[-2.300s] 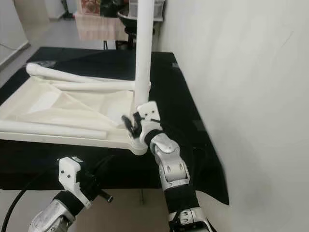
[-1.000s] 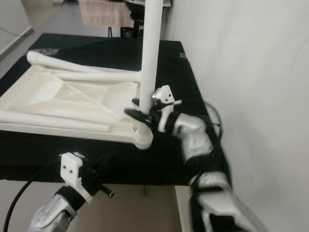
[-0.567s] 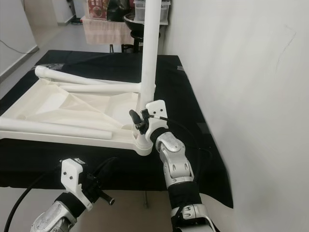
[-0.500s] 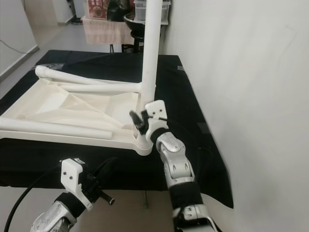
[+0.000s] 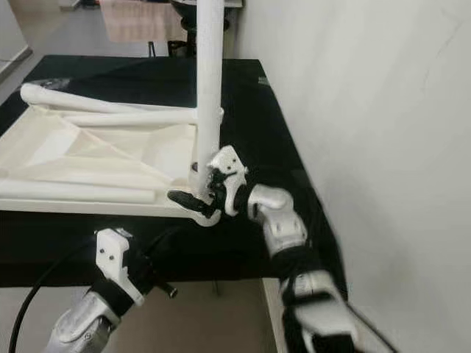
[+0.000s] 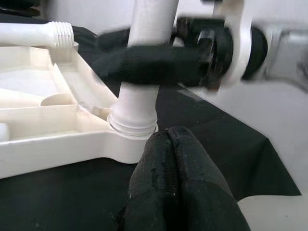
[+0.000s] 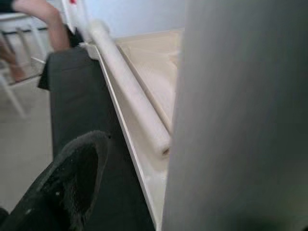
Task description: Building children table
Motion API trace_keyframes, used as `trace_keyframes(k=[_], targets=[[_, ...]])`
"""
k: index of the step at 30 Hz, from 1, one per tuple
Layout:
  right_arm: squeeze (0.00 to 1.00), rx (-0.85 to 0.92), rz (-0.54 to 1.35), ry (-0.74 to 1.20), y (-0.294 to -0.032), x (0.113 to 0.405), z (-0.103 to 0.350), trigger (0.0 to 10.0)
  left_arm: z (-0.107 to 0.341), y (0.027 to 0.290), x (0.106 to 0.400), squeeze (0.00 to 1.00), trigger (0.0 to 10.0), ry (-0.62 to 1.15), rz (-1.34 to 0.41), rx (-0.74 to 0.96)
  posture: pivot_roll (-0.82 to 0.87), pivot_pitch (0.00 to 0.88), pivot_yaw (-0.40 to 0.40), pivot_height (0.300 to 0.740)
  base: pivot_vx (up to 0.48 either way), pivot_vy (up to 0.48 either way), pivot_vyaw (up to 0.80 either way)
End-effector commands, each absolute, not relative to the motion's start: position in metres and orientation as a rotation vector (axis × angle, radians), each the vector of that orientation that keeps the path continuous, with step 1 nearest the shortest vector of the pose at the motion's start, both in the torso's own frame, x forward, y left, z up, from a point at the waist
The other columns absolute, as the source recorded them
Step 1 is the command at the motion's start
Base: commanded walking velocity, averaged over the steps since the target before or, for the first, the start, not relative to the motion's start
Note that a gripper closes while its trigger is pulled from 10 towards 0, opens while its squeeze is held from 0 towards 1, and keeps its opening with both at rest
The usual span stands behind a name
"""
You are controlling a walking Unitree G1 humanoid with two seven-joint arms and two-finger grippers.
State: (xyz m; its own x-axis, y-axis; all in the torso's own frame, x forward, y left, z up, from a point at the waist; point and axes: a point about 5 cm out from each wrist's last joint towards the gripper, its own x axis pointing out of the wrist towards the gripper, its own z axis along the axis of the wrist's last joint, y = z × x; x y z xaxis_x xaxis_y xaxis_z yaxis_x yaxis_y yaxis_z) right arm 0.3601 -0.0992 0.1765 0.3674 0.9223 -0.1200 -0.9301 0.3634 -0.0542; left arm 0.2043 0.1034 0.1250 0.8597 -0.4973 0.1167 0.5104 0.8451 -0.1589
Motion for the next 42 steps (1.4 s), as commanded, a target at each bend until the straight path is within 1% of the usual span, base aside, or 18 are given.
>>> trace_keyframes(k=[1,5,6,7,15,16,19,21,23,25,26,27,28,29,33,39,40,42], targets=[[0.0,-0.098,1.205,0.082,-0.097,0.364,0.178,10.0,0.121,0.103,0.203,0.0,10.0,-0.052,-0.524,-0.192,0.1,0.039,-0.094,0.74,0.0,0.0,0.0],[0.0,-0.093,1.176,0.101,-0.103,0.369,0.179,10.0,0.121,0.103,0.203,0.0,10.0,-0.052,-0.524,-0.192,0.11,0.04,-0.094,0.74,0.0,0.0,0.0],[0.0,-0.088,1.155,0.109,-0.107,0.372,0.179,2.9,0.121,0.103,0.204,0.0,10.0,-0.052,-0.523,-0.193,0.11,0.04,-0.094,0.74,0.0,0.0,0.0],[0.0,-0.081,1.137,0.113,-0.112,0.374,0.18,0.0,0.121,0.103,0.204,0.0,10.0,-0.052,-0.524,-0.192,0.11,0.04,-0.094,0.74,0.0,0.0,0.0],[0.0,-0.055,1.108,0.095,-0.128,0.376,0.179,0.0,0.121,0.103,0.203,0.0,10.0,-0.052,-0.524,-0.193,0.1,0.042,-0.092,0.74,0.0,0.0,0.0],[0.0,-0.06,1.08,0.079,-0.138,0.372,0.173,0.0,0.121,0.103,0.203,0.0,10.0,-0.052,-0.525,-0.194,0.1,0.046,-0.086,0.74,0.0,0.0,0.0],[0.0,-0.062,1.048,0.077,-0.144,0.368,0.168,0.0,0.122,0.103,0.203,0.0,10.0,-0.053,-0.525,-0.194,0.09,0.05,-0.082,0.74,0.0,0.0,0.0],[0.0,-0.062,0.988,0.084,-0.147,0.366,0.163,0.0,0.122,0.104,0.202,0.0,10.0,-0.053,-0.525,-0.194,0.08,0.053,-0.08,0.74,0.0,0.0,0.0],[0.0,-0.049,0.739,0.099,-0.151,0.361,0.149,0.0,0.122,0.106,0.202,0.0,10.0,-0.052,-0.525,-0.194,0.08,0.057,-0.082,0.74,0.0,0.0,0.0],[0.0,-0.046,0.672,0.102,-0.152,0.359,0.146,0.0,0.122,0.107,0.202,0.0,10.0,-0.052,-0.526,-0.193,0.08,0.057,-0.082,0.74,0.0,0.0,0.0],[0.0,-0.035,0.437,0.134,-0.145,0.348,0.13,0.0,0.122,0.108,0.202,0.0,10.0,-0.052,-0.525,-0.193,0.07,0.059,-0.08,0.74,0.0,0.0,0.0],[0.0,-0.035,0.437,0.134,-0.145,0.348,0.13,0.0,0.122,0.108,0.202,0.0,10.0,-0.052,-0.525,-0.193,0.07,0.059,-0.08,0.74,0.0,0.0,0.0],[0.0,-0.178,0.421,0.093,-0.124,0.335,0.13,0.0,0.122,0.108,0.203,0.0,10.0,-0.052,-0.527,-0.192,0.08,0.068,-0.071,0.74,0.0,0.0,0.0],[0.0,-0.059,0.334,0.073,-0.113,0.336,0.138,0.0,0.121,0.11,0.204,0.0,10.0,-0.048,-0.525,-0.188,0.06,0.043,-0.071,0.74,0.0,0.0,0.0],[0.0,-0.068,0.352,0.086,-0.113,0.344,0.135,0.0,0.121,0.109,0.205,0.0,10.0,-0.048,-0.526,-0.187,0.09,0.045,-0.09,0.74,0.0,0.0,0.0],[0.0,-0.078,0.439,0.132,-0.1,0.336,0.128,0.0,0.121,0.111,0.207,0.0,10.0,-0.054,-0.517,-0.185,0.07,0.038,-0.073,0.74,0.0,0.0,0.0],[0.0,-0.083,0.408,0.144,-0.104,0.336,0.128,4.9,0.12,0.111,0.207,0.0,10.0,-0.053,-0.52,-0.185,0.07,0.039,-0.069,0.74,0.0,0.0,0.0],[0.0,-0.087,0.382,0.152,-0.106,0.336,0.129,4.9,0.12,0.111,0.207,0.0,10.0,-0.052,-0.521,-0.186,0.07,0.039,-0.069,0.74,0.0,0.0,0.0]])
